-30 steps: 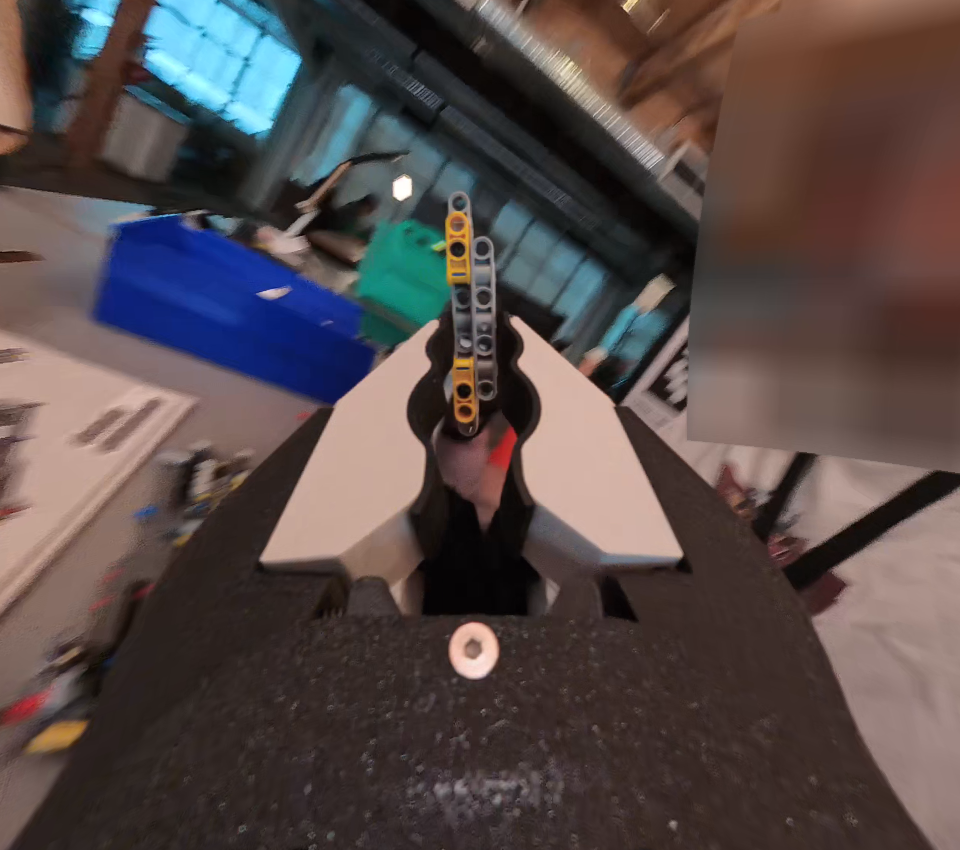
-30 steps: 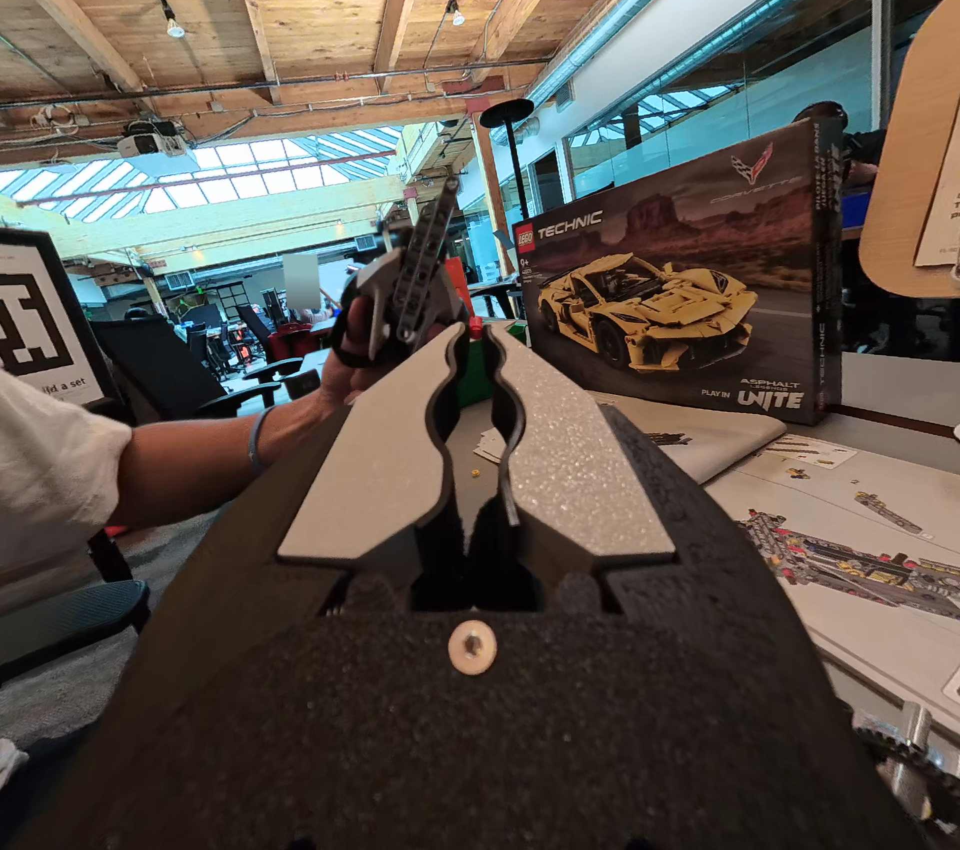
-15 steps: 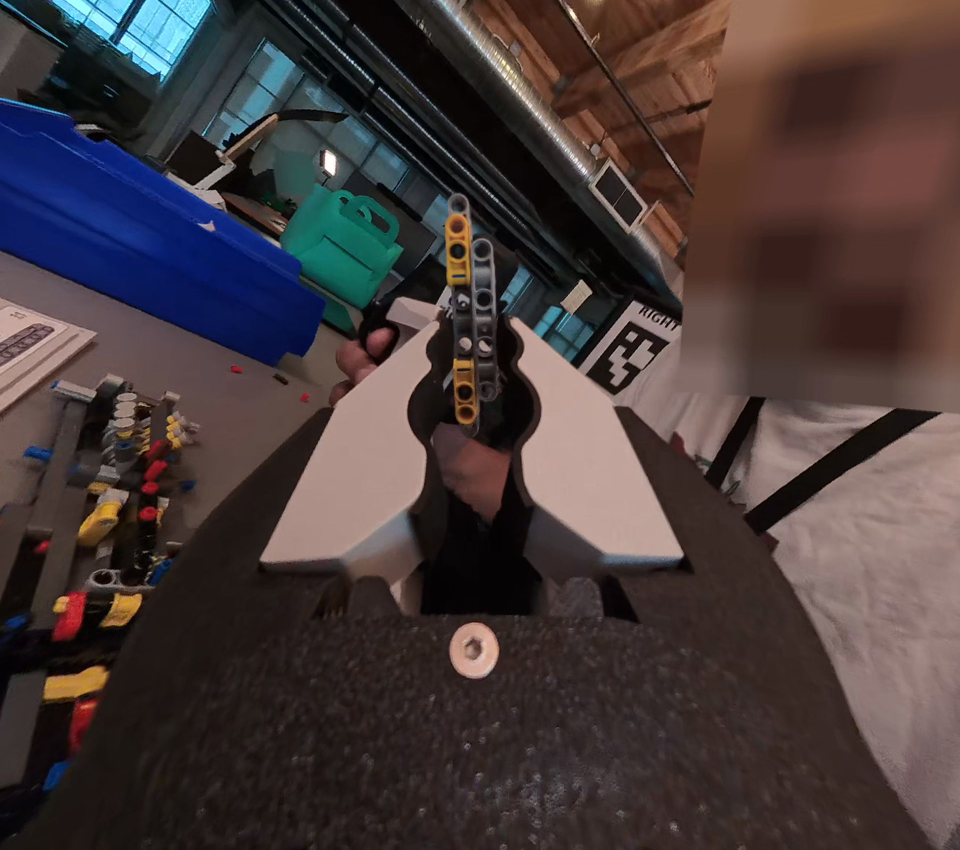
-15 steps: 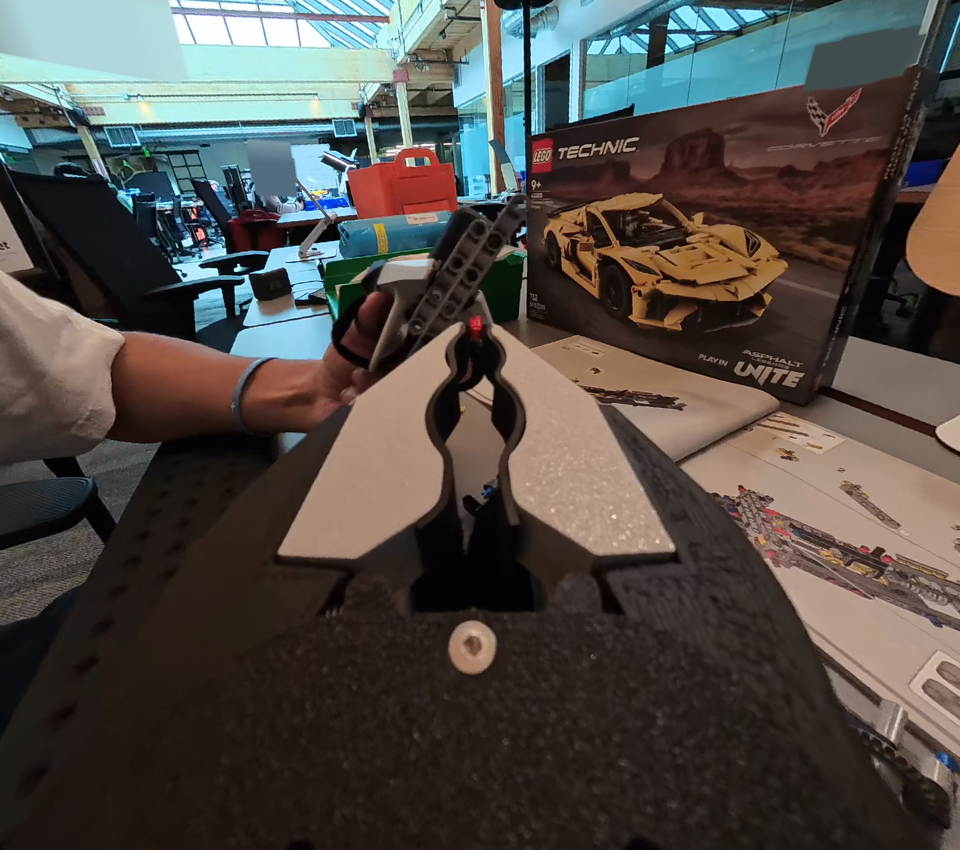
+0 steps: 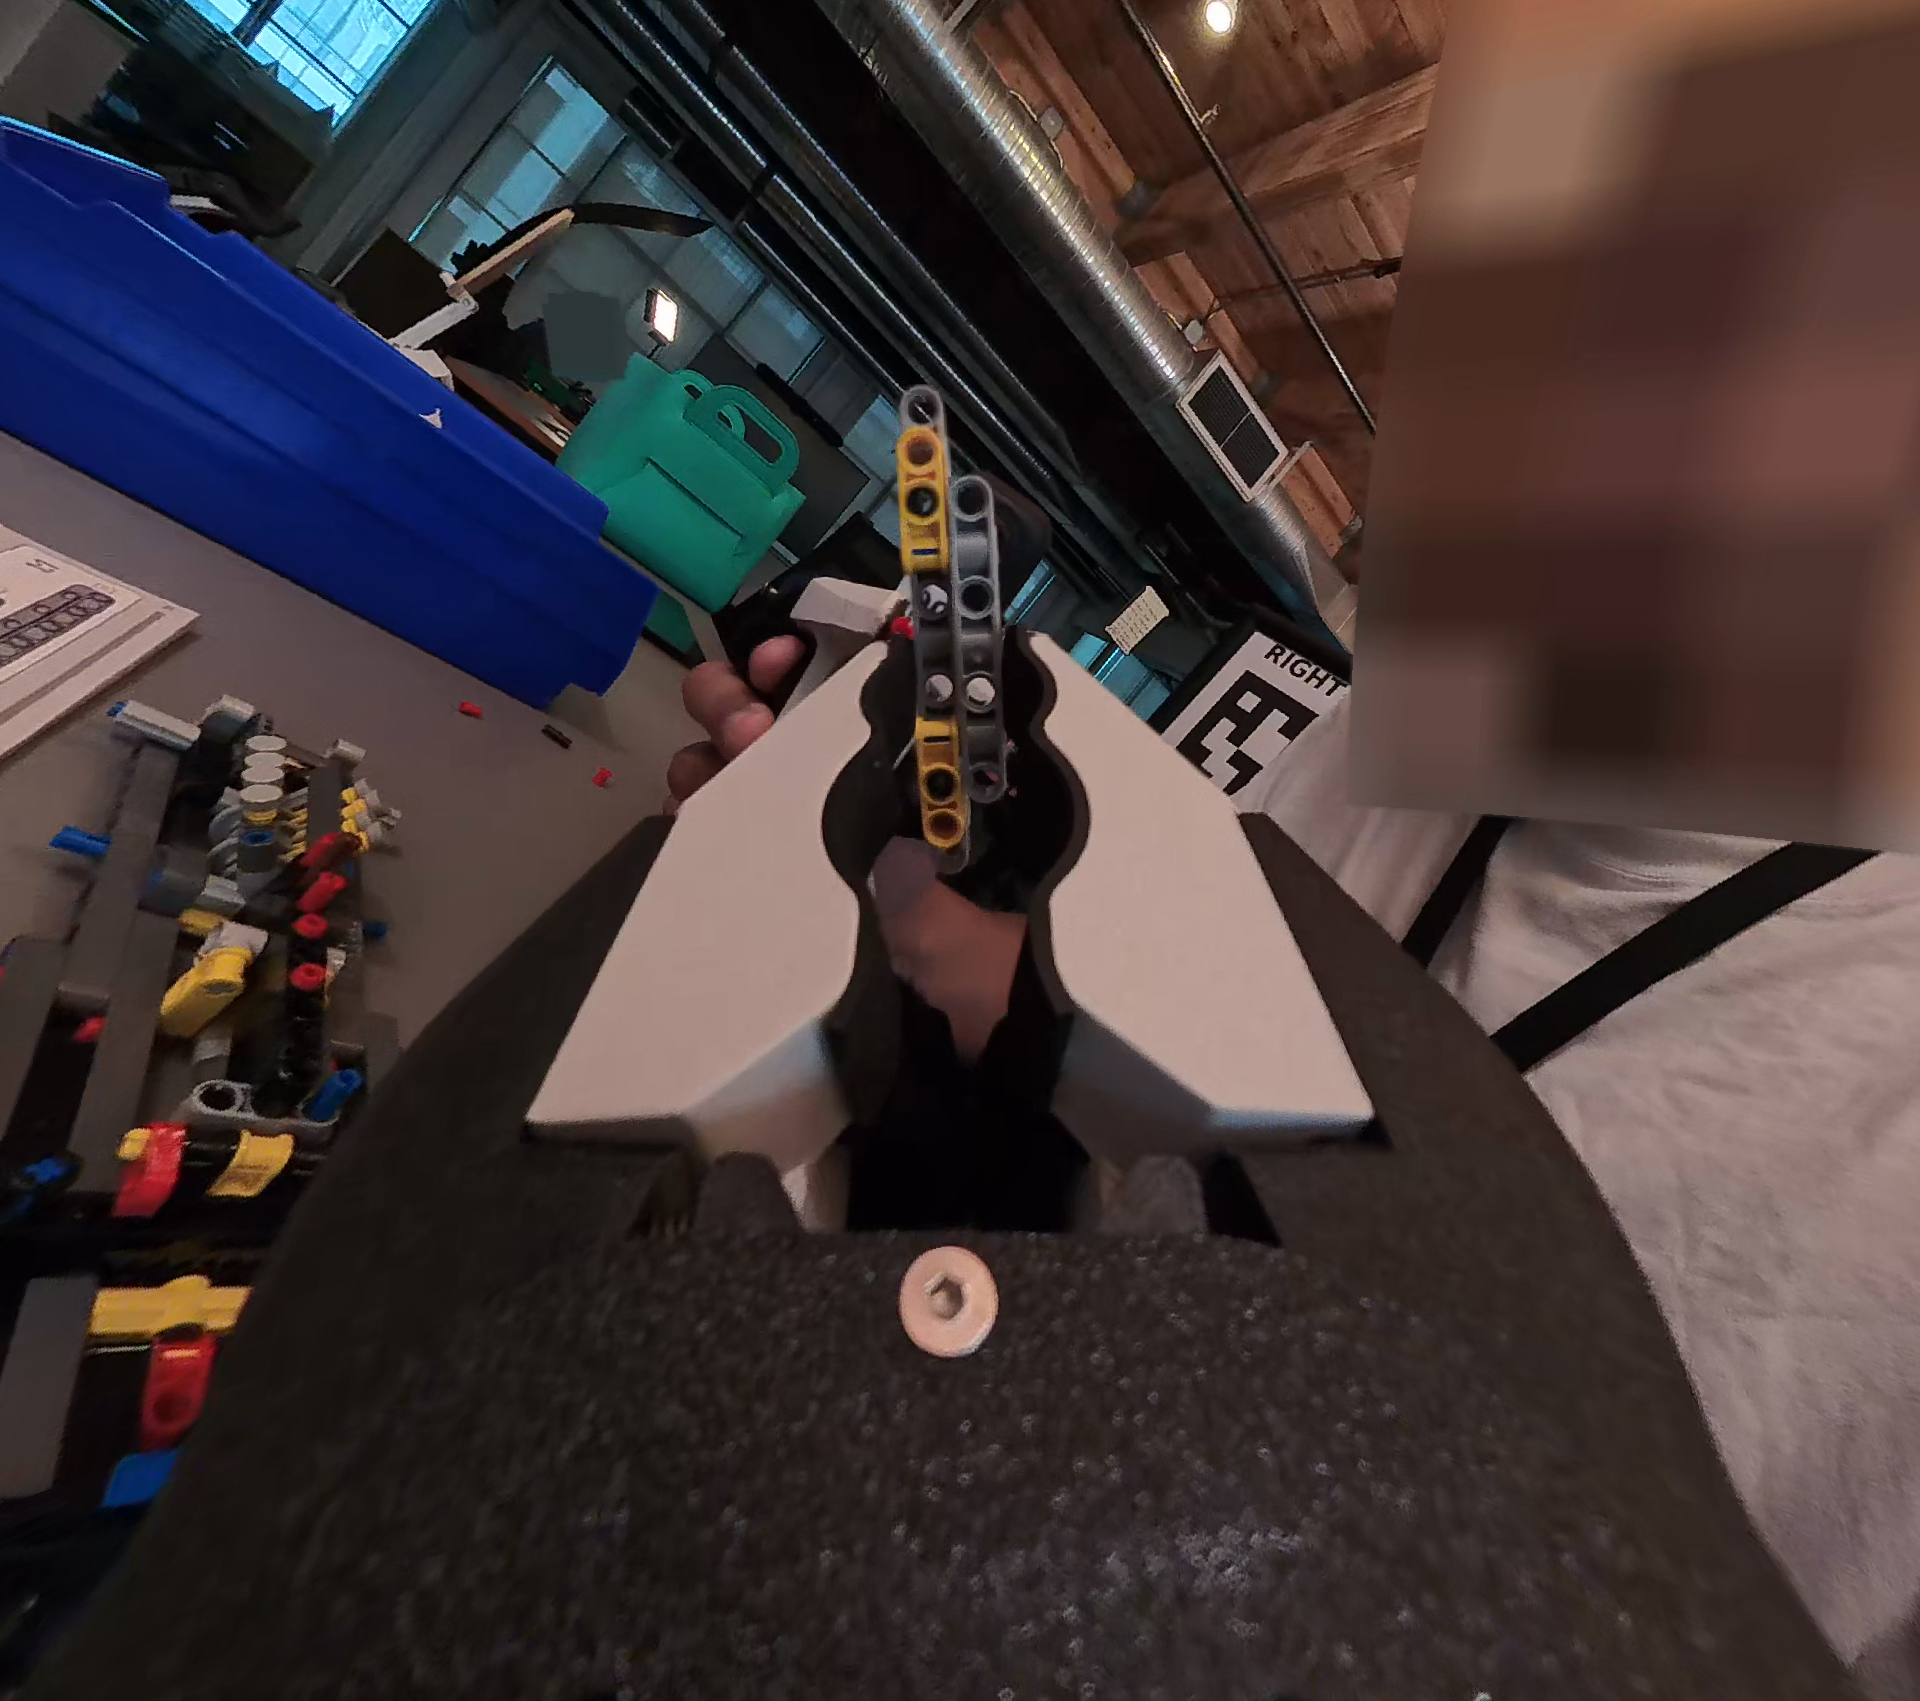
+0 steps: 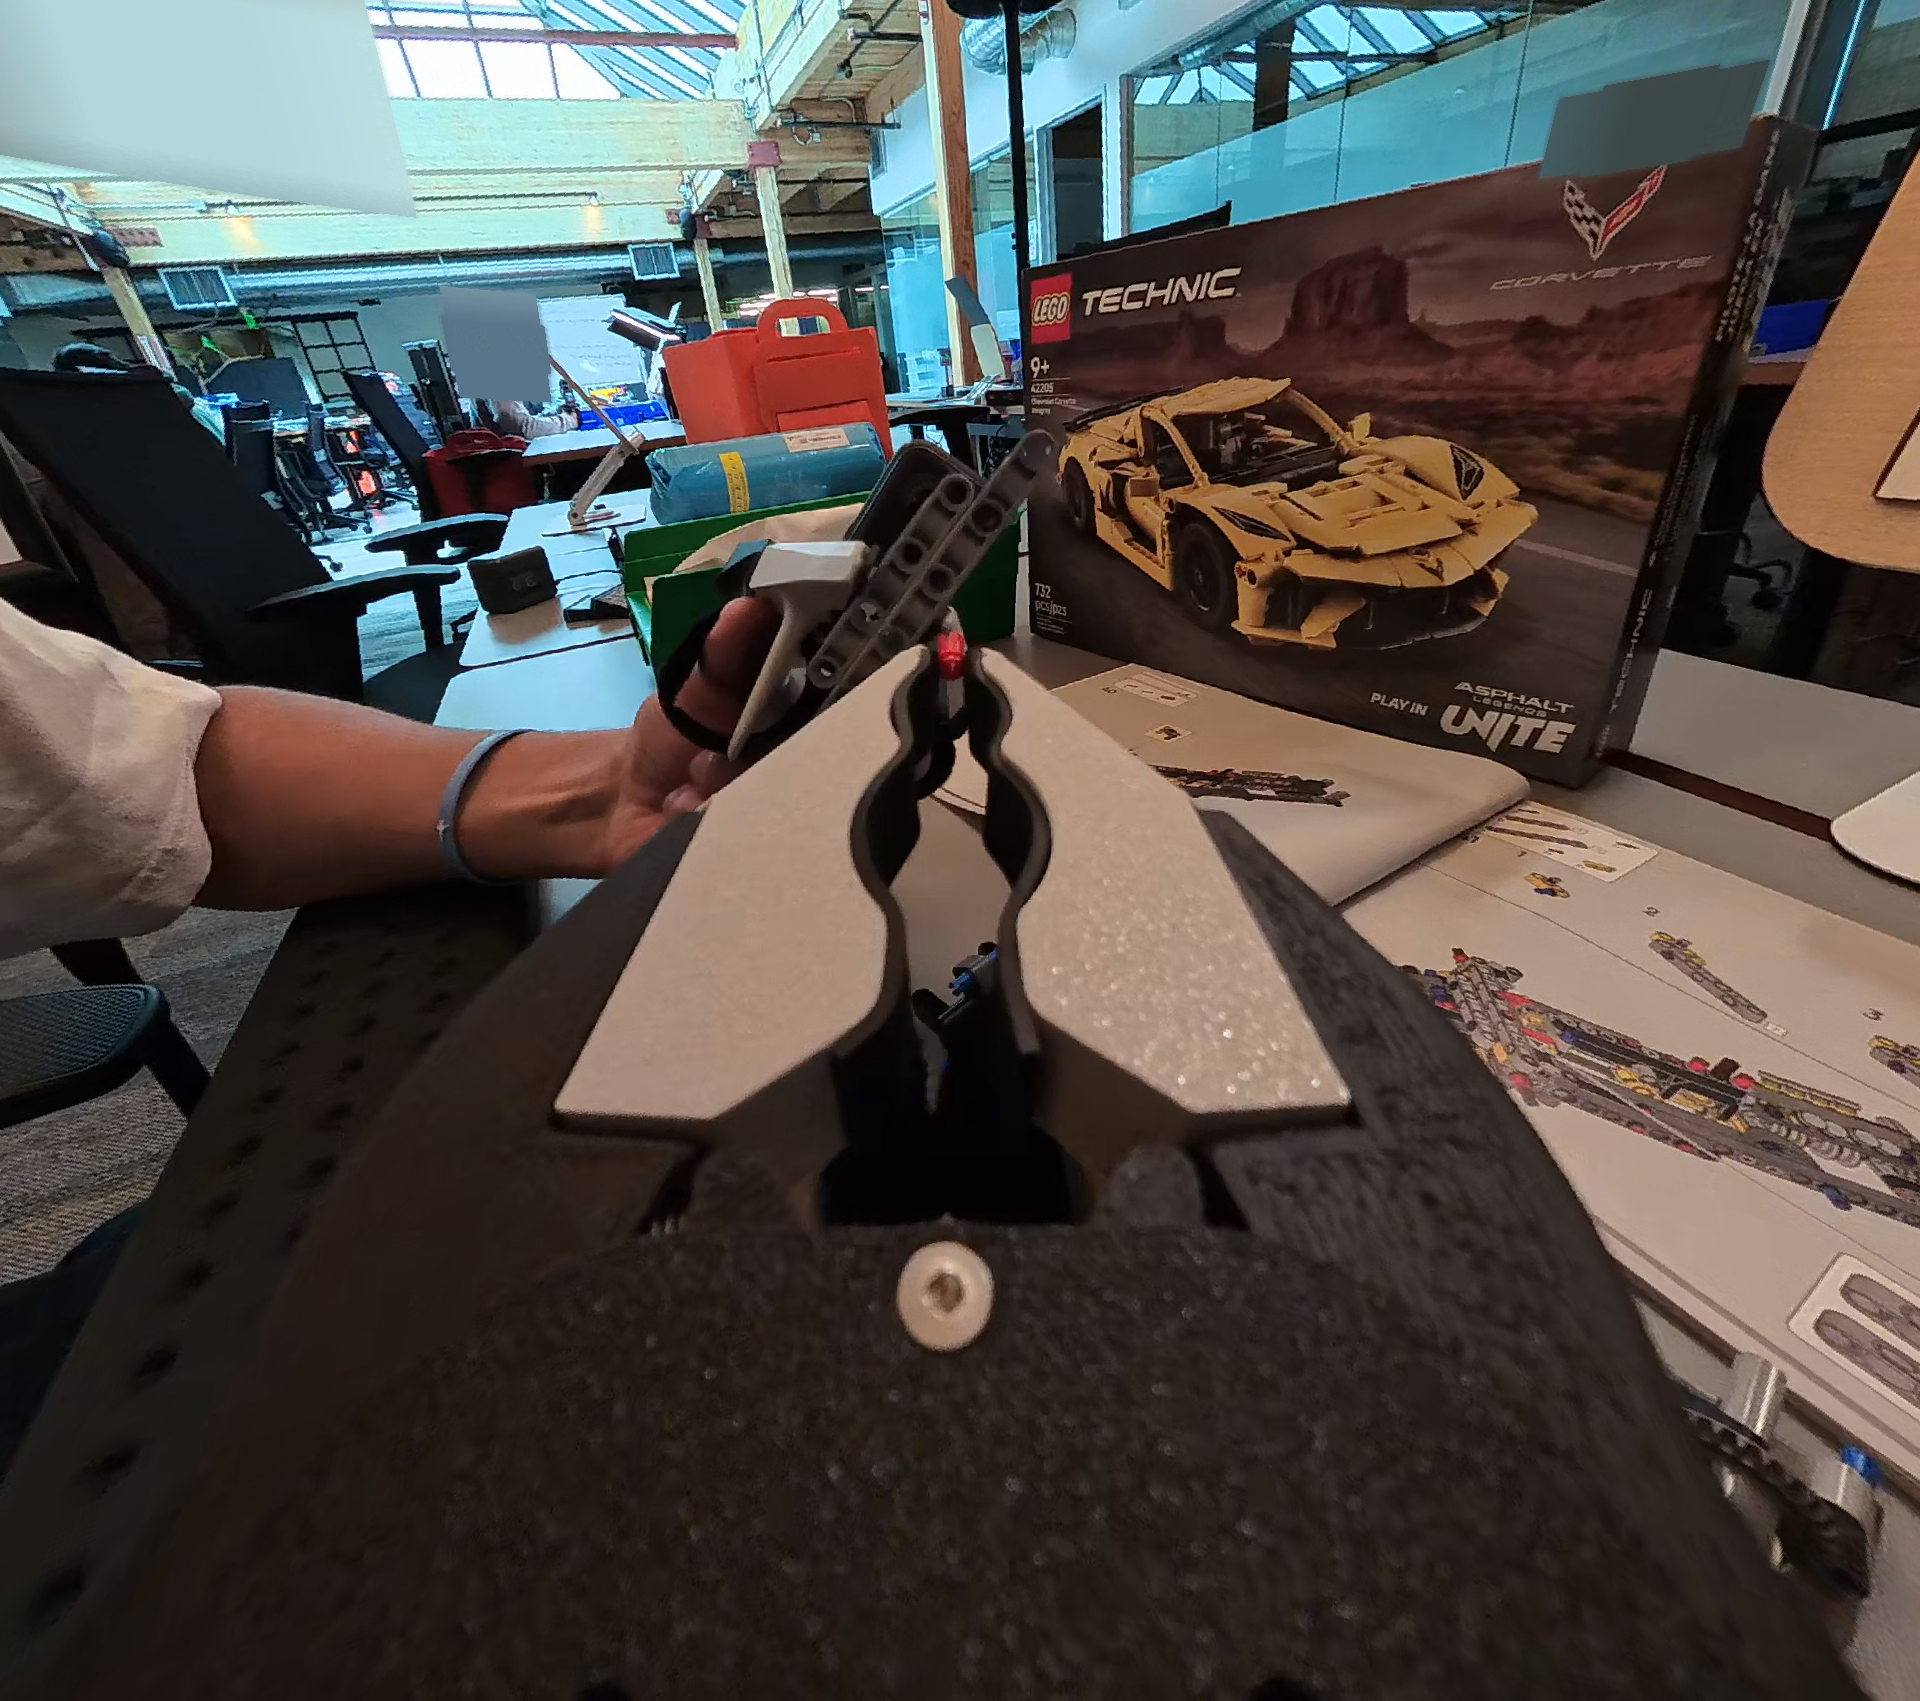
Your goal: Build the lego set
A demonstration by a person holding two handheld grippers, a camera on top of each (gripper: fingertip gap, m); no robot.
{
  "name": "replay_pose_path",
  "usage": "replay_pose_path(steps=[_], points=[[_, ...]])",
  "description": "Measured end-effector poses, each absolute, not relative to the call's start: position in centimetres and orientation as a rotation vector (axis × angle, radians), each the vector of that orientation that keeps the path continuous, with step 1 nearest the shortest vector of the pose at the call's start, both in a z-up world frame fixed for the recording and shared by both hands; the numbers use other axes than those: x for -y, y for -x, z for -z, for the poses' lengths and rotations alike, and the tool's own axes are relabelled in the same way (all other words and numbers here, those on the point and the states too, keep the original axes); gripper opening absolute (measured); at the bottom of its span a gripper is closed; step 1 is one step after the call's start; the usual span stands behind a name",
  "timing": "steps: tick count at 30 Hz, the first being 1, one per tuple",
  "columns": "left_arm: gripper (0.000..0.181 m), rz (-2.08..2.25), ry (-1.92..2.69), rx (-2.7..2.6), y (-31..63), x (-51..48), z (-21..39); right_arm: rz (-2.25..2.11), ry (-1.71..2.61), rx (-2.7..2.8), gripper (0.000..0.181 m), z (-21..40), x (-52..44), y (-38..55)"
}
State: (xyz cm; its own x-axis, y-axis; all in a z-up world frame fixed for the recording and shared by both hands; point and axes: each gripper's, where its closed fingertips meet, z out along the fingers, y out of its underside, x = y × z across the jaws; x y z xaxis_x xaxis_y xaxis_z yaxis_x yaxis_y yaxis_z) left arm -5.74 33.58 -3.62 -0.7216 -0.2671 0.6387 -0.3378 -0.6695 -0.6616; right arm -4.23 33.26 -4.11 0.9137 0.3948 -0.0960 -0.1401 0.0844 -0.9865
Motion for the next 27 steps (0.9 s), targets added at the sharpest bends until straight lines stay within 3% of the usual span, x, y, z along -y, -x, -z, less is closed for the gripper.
replay_pose_path(steps=[12,27], points=[[0.014,-2.586,-1.194,1.225,5.3,-34.2,4.1,-0.383,1.472,0.221,0.003,4.8,-33.8,4.5],[0.014,-2.433,-1.247,1.745,5.4,-32.1,6.5,-0.538,1.544,0.202,0.003,5.8,-33.8,4.8]])
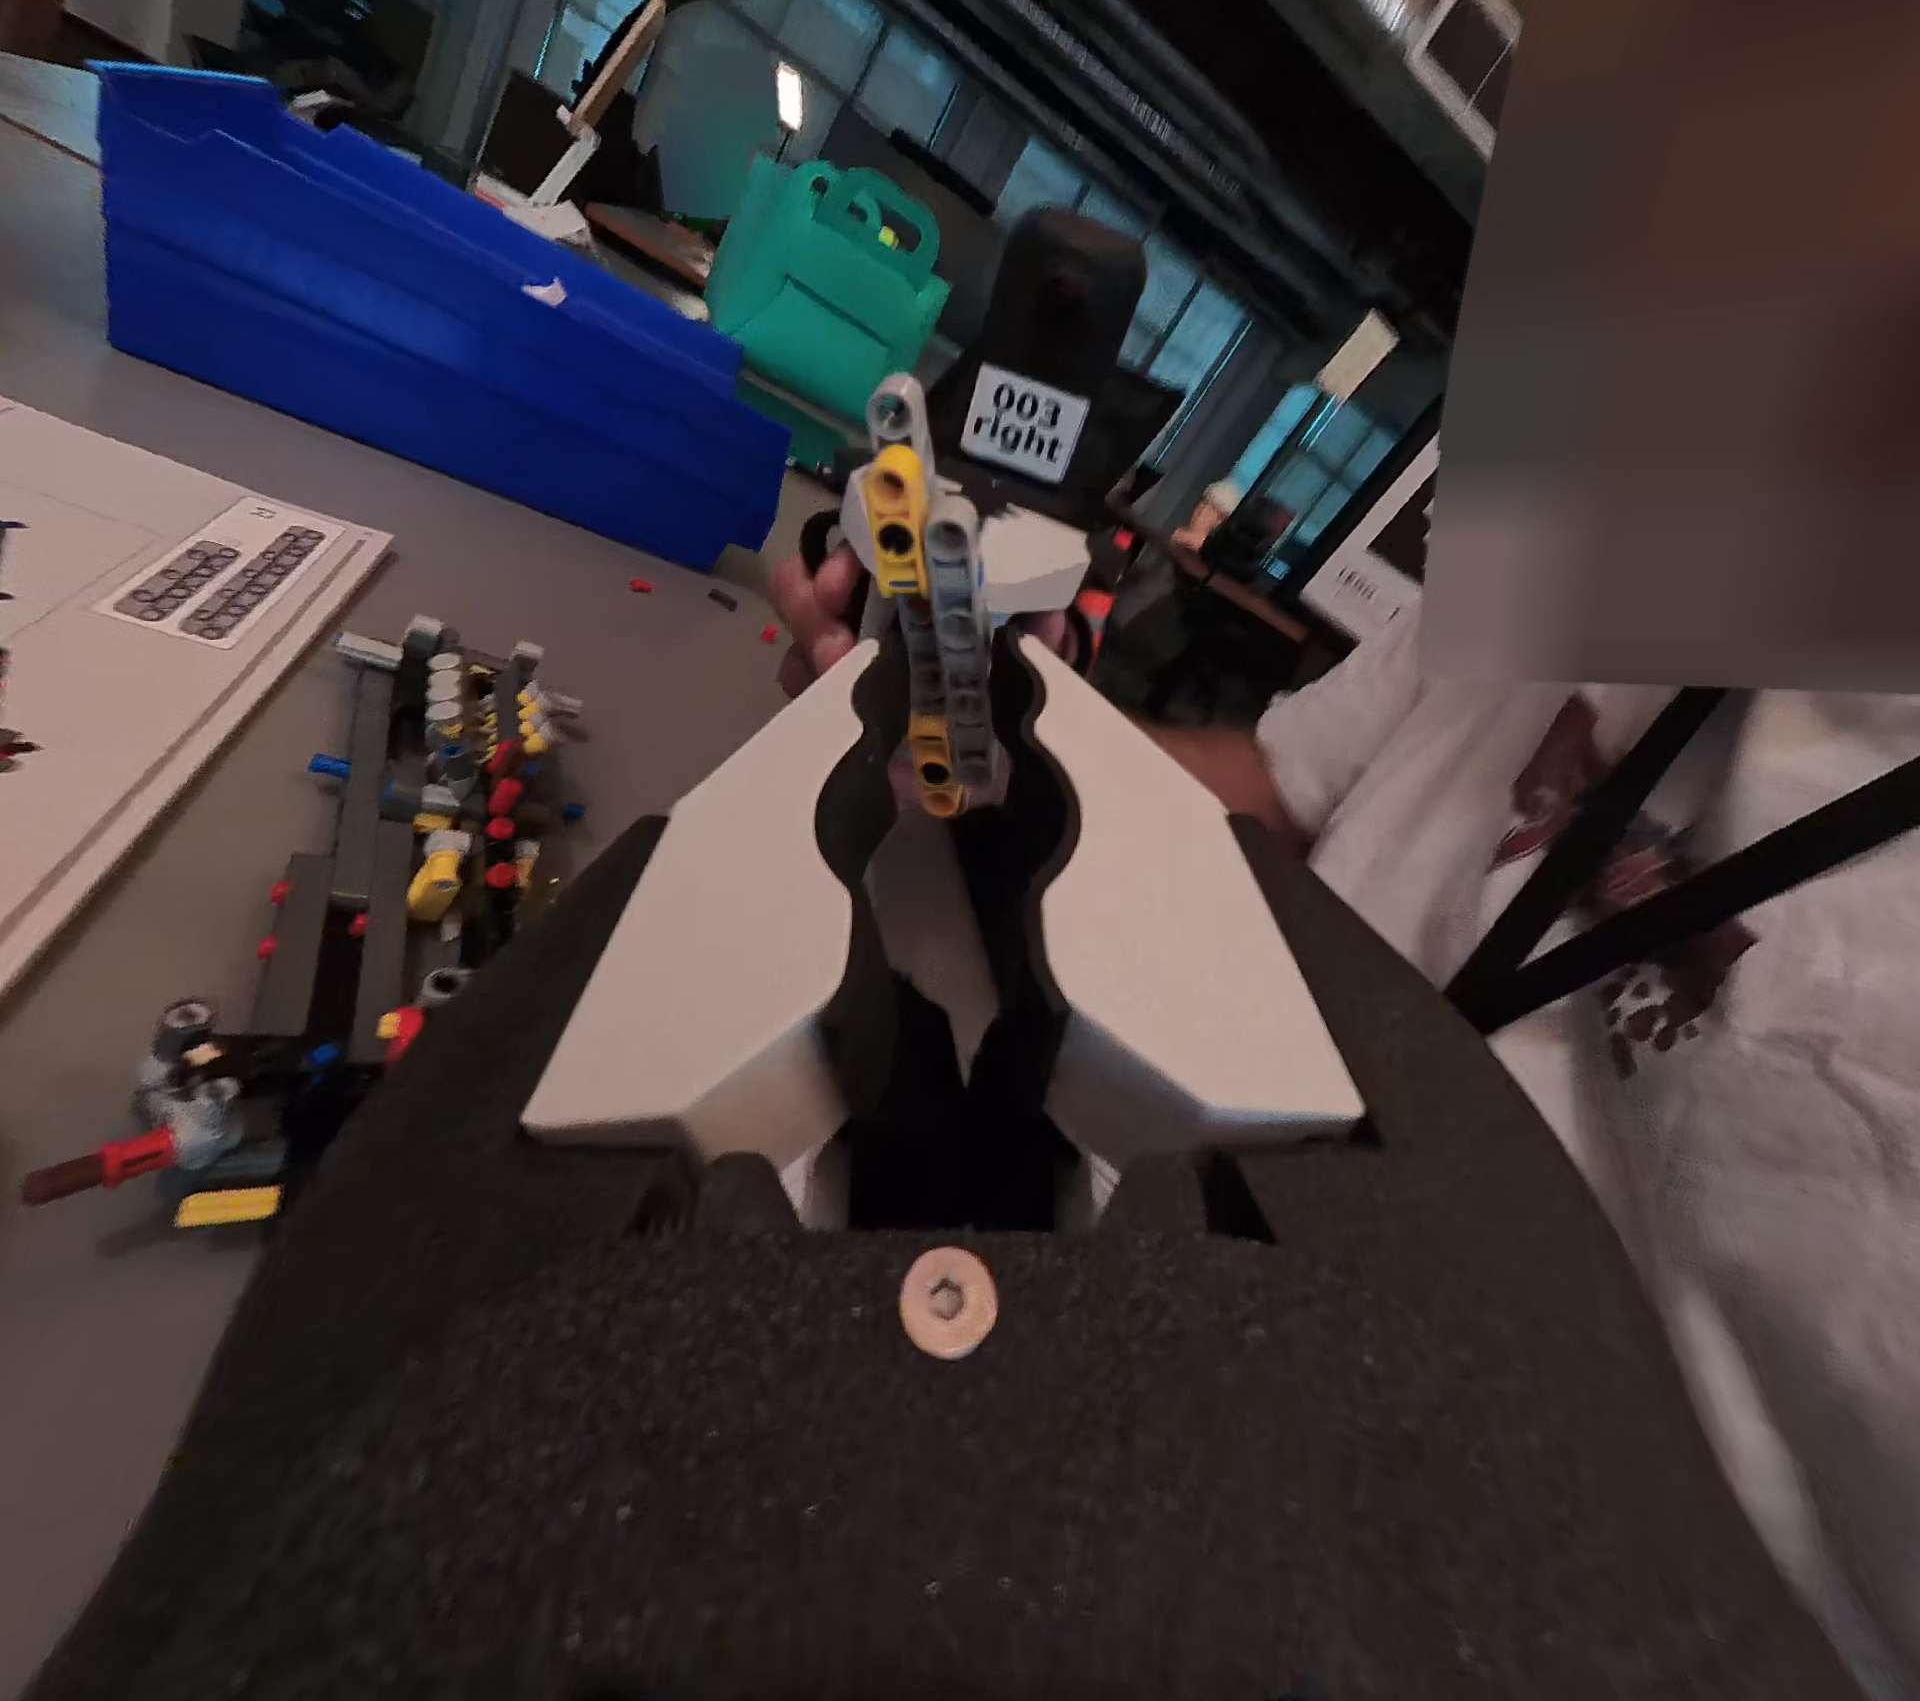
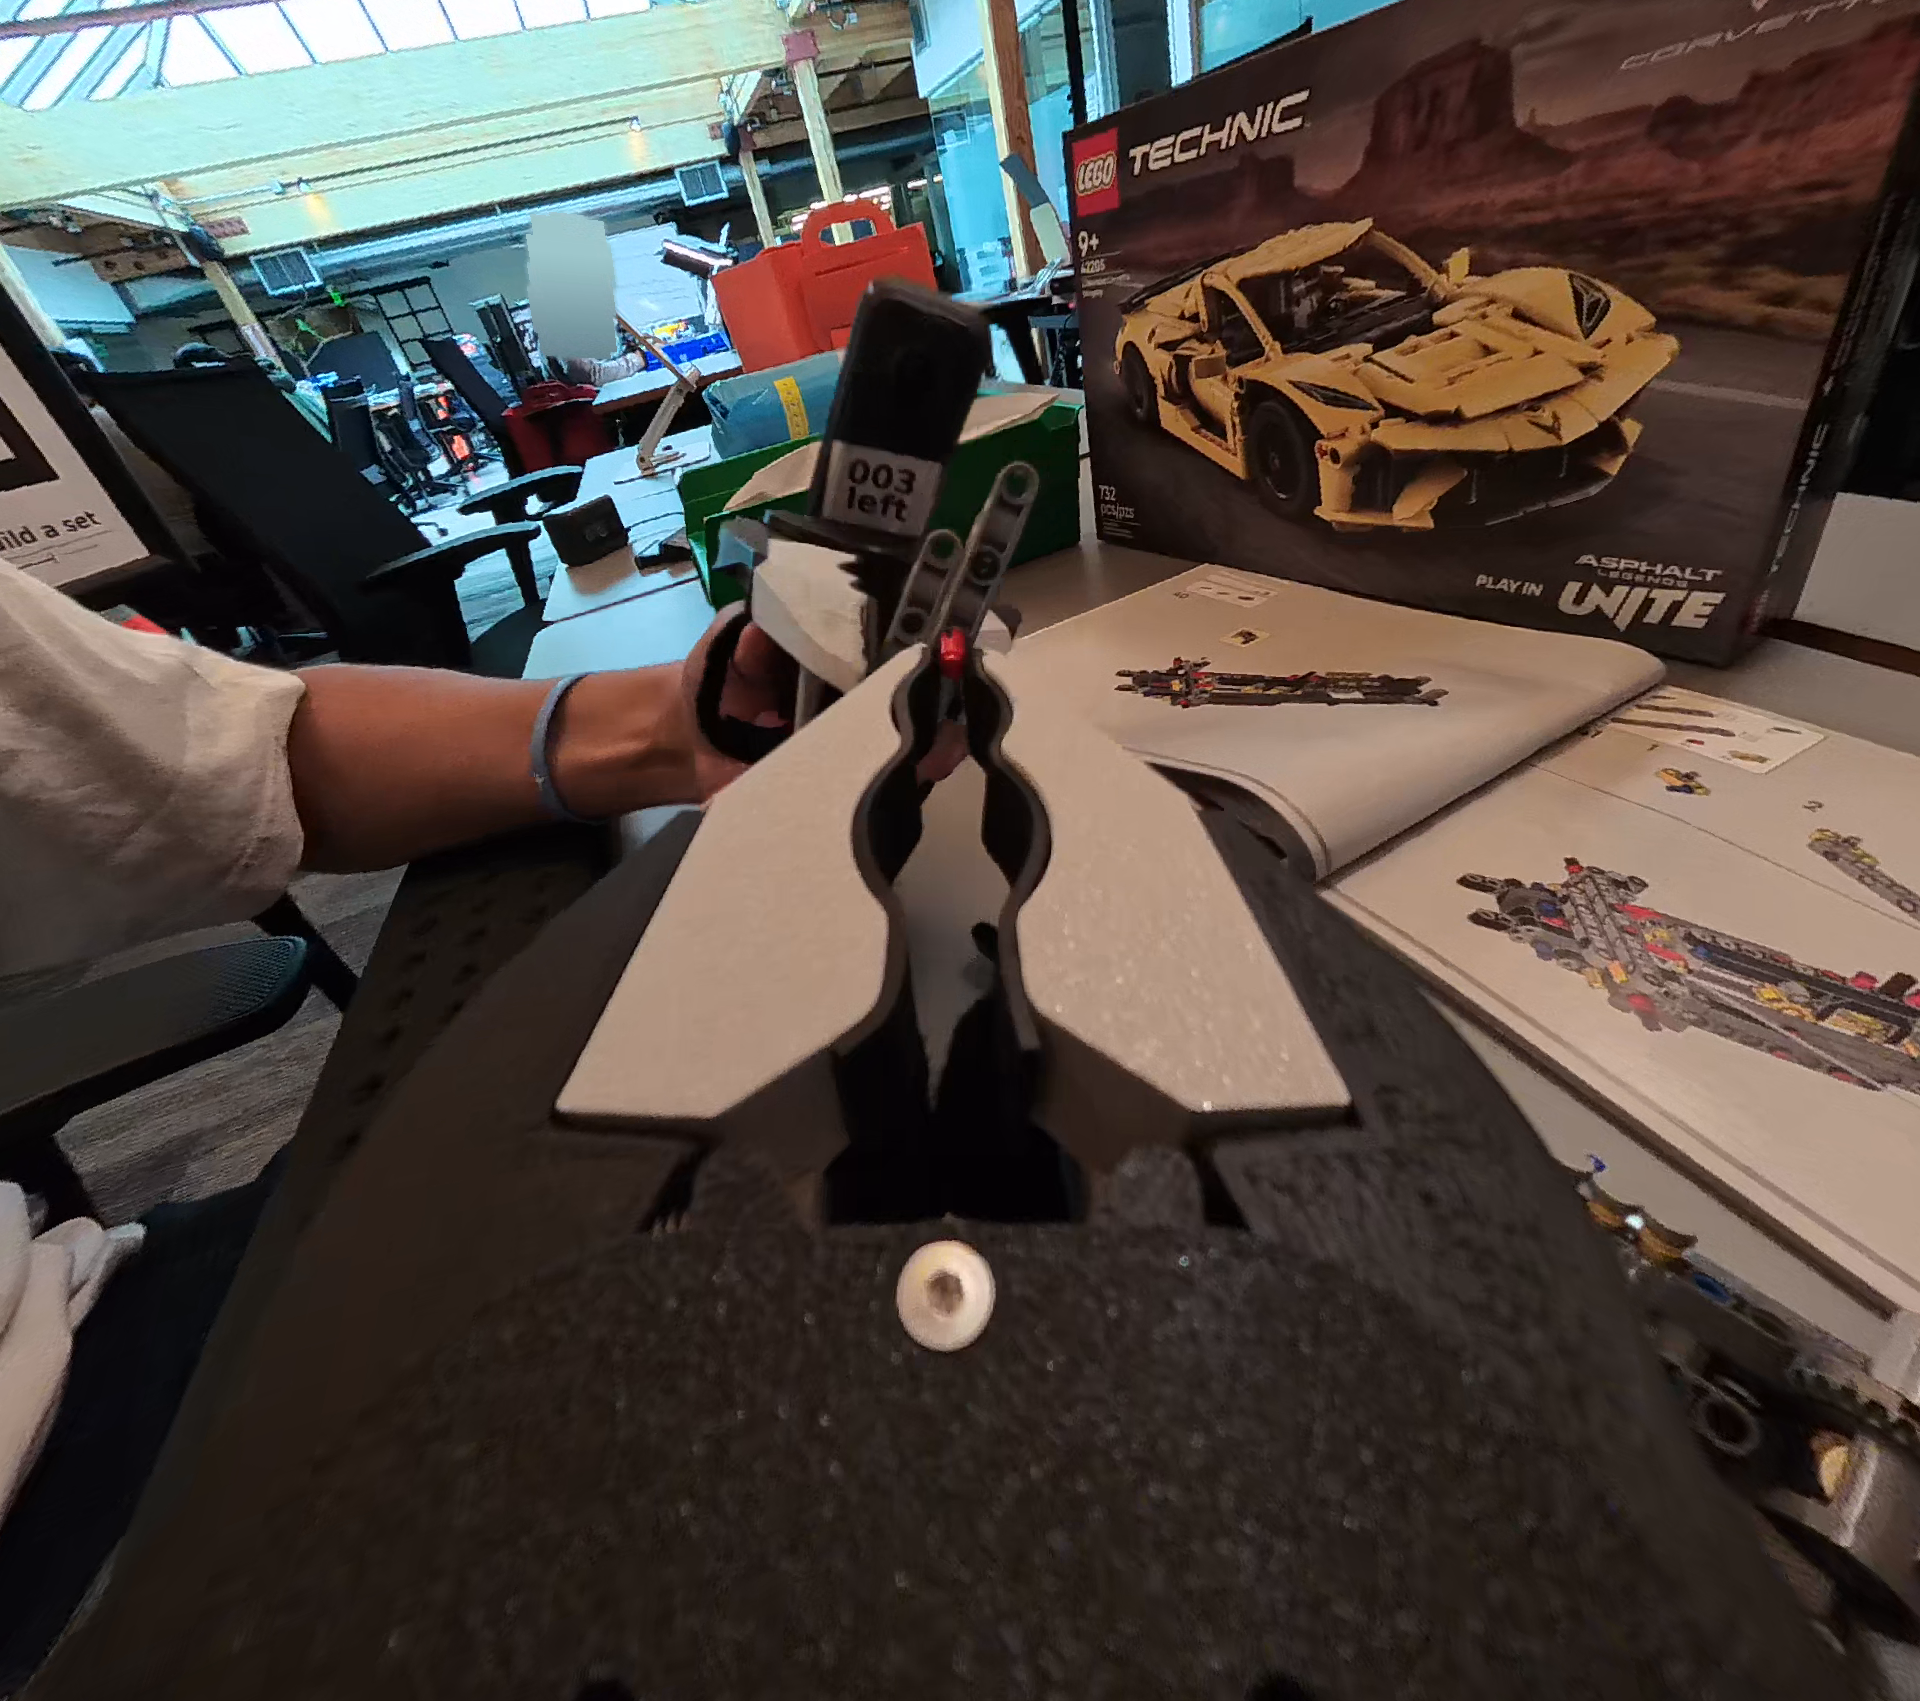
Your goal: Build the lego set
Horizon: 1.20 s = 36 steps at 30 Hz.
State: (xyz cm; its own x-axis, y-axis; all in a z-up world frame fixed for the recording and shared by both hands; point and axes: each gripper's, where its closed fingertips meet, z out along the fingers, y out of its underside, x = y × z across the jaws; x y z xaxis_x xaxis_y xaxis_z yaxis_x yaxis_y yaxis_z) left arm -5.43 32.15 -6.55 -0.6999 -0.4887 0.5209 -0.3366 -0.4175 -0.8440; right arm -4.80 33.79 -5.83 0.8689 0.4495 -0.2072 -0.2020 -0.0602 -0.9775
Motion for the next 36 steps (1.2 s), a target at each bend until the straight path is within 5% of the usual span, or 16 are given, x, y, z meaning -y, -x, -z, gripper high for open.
replay_pose_path(steps=[13,36], points=[[0.012,0.937,0.776,-2.163,7.2,-34.2,13.0,-0.415,1.814,0.451,0.003,11.1,-34.1,7.4],[0.009,1.302,1.086,-1.881,4.5,-34.1,10.8,0.060,1.685,0.416,0.003,8.9,-34.9,4.9]])
